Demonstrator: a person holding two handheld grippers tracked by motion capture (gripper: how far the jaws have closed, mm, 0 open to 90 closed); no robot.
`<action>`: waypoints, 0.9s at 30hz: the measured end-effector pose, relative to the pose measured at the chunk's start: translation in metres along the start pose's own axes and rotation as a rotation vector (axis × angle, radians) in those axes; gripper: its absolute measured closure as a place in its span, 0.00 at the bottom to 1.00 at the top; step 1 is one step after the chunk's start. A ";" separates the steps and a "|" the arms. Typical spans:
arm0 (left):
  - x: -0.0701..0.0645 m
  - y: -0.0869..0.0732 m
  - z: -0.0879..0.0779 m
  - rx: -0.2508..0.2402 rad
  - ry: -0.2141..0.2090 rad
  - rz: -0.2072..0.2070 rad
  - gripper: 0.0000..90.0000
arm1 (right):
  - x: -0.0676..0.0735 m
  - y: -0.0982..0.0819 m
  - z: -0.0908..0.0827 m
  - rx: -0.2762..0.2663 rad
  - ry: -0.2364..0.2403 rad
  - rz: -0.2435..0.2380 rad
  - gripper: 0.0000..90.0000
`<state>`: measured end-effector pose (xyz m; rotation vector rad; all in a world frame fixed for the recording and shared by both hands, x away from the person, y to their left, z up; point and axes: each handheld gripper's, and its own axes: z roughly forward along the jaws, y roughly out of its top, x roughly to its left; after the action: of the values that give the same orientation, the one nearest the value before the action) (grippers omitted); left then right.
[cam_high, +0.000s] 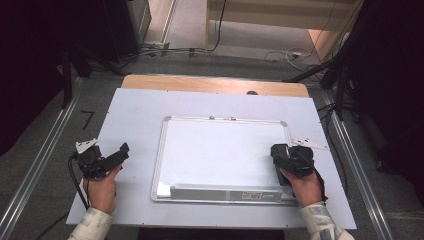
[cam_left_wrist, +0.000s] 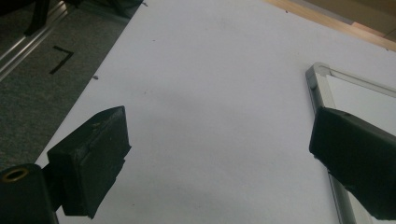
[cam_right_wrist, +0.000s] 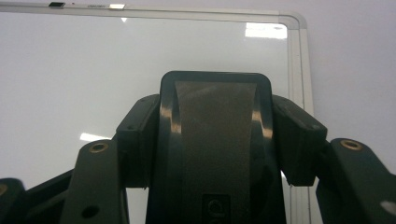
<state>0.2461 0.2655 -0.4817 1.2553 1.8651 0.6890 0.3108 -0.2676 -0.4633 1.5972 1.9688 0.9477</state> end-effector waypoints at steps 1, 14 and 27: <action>0.000 0.000 0.000 0.001 0.000 -0.001 0.06 | -0.001 -0.001 -0.001 0.001 -0.003 0.004 0.42; 0.001 0.000 0.000 0.003 -0.002 -0.006 0.06 | -0.007 -0.013 -0.005 0.008 -0.047 0.051 0.42; 0.001 0.000 0.000 0.000 -0.004 -0.007 0.06 | -0.005 -0.024 -0.002 0.042 -0.092 0.048 0.41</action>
<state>0.2459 0.2665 -0.4814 1.2483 1.8654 0.6825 0.2947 -0.2757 -0.4801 1.6869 1.9078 0.8404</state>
